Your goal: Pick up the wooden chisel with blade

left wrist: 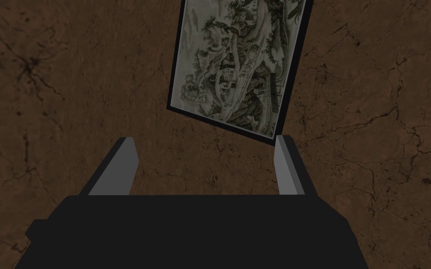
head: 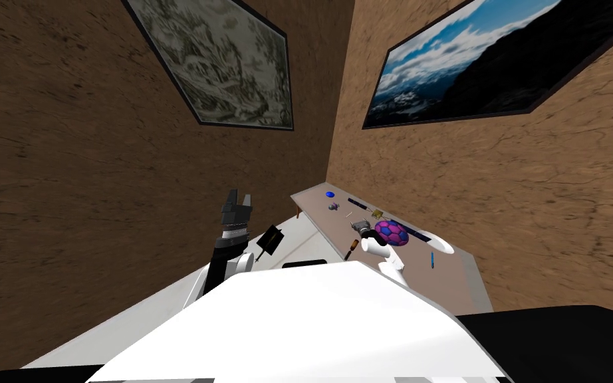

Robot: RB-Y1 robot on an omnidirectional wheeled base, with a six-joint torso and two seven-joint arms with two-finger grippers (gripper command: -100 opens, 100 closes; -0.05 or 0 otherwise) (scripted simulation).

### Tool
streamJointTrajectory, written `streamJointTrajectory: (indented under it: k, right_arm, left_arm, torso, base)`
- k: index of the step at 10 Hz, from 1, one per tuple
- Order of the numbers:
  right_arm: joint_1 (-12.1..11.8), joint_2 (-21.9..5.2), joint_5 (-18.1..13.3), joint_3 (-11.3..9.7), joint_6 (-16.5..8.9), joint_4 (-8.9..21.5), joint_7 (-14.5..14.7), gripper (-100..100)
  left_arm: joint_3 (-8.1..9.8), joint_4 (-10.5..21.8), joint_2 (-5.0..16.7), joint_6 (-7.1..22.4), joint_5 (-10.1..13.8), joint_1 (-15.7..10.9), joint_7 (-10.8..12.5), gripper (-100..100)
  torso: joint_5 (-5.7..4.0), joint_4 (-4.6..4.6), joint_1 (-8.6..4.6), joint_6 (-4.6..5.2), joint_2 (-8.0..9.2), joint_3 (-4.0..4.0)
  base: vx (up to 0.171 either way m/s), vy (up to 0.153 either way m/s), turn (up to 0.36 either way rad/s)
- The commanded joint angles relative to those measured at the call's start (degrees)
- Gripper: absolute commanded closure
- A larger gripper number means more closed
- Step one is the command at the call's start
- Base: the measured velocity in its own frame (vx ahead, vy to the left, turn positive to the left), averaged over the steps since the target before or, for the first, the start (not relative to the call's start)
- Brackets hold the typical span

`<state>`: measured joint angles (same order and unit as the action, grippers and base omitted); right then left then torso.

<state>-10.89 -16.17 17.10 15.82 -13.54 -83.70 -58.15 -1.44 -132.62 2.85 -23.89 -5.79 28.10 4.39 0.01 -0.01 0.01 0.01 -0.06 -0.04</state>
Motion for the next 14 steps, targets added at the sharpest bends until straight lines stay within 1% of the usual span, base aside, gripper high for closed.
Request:
streamJointTrajectory:
  k: [1,2,3,4,5,6,7,8,9,10,11,12,13,14]
  right_arm:
    - [0.74,-0.18,0.49,0.58,-1.78,2.32,-2.13,-100]
    - [1.85,-0.83,1.72,1.62,-4.28,3.62,-4.15,-100]
    - [1.85,-0.83,1.72,1.62,-4.28,5.2,-5.03,-100]
    - [1.85,-0.83,1.72,1.62,-4.28,5.58,-5.03,-100]
    - [2.96,-1.46,2.94,2.65,-6.76,7.82,-7.65,-100]
    - [2.96,-1.46,2.94,2.65,-6.76,8.91,-7.9,-100]
    - [4.08,-2.08,4.14,3.66,-8.65,11.78,-10.14,-100]
    - [4.08,-2.08,4.14,3.66,-9.24,12.3,-10.72,-100]
    - [5.2,-2.68,5.33,4.66,-11.21,14.81,-12.83,-100]
    - [5.2,-2.68,5.33,4.66,-11.69,15.71,-13.49,-100]
    - [6.31,-3.28,6.49,5.64,-14.11,18.05,-15.73,-100]
    - [6.31,-3.28,6.49,5.64,-14.11,19.11,-16.2,-100]
    - [7.41,-3.88,7.64,6.6,-16.14,21.2,-18.35,-100]
    - [7.41,-3.88,7.64,6.6,-16.48,22.25,-18.86,-100]
  left_arm:
    - [0.0,0.0,0.0,0.0,0.0,0.0,0.0,0]
    - [0.0,0.0,0.0,0.0,0.0,0.0,0.0,0]
    - [0.0,0.0,0.0,0.0,0.0,0.0,0.0,0]
    - [0.0,0.0,0.0,0.0,0.0,0.0,0.0,0]
    - [0.0,0.0,0.0,0.0,0.0,0.0,0.0,0]
    - [0.0,0.0,0.0,0.0,0.0,0.0,0.0,0]
    - [0.0,0.0,0.0,0.0,0.0,0.0,0.0,0]
    - [0.0,0.0,0.0,0.0,0.0,0.0,0.0,0]
    - [0.0,0.0,0.0,0.0,0.0,0.0,0.0,0]
    - [0.0,0.0,0.0,0.0,0.0,0.0,0.0,0]
    - [0.0,0.0,0.0,0.0,0.0,0.0,0.0,0]
    - [0.0,0.0,0.0,0.0,0.0,0.0,0.0,0]
    - [0.0,0.0,0.0,0.0,0.0,0.0,0.0,0]
    - [0.0,0.0,0.0,0.0,0.0,0.0,0.0,0]
  torso:
    - [0.0,0.0,0.0,0.0,0.0,0.0]
    - [0.0,0.0,0.01,0.01,0.01,0.0]
    - [0.0,0.0,0.01,-0.01,0.0,0.0]
    - [0.0,0.0,0.01,0.01,0.01,0.0]
    - [0.0,0.0,0.01,0.01,0.03,0.02]
    - [0.0,0.0,0.0,0.0,0.02,0.01]
    - [0.0,0.0,-0.01,0.02,0.03,0.01]
    - [0.0,0.0,0.01,0.0,0.01,0.01]
    - [0.0,0.0,0.01,0.01,0.01,0.0]
    - [0.0,0.0,0.02,0.0,0.0,0.0]
    - [0.0,0.0,0.02,0.01,0.01,0.0]
    - [0.0,0.0,0.01,0.02,0.02,0.01]
    - [0.0,0.0,0.02,0.01,0.02,0.01]
    - [0.01,0.0,0.02,0.01,0.01,0.01]
  base:
    - [0.013,0.002,0.02]
    - [0.015,0.007,0.05]
    - [0.014,0.005,0.028]
    - [0.006,0.002,-0.006]
    - [0.01,0.004,0.05]
    - [0.011,0.002,0.028]
    - [0.015,0.005,0.042]
    - [0.015,0.005,0.021]
    - [0.014,0.007,0.035]
    - [0.013,0.005,0.028]
    - [0.014,0.008,0.047]
    - [0.012,0.004,0.018]
    - [0.014,0.006,0.044]
    - [0.014,0.002,0.025]
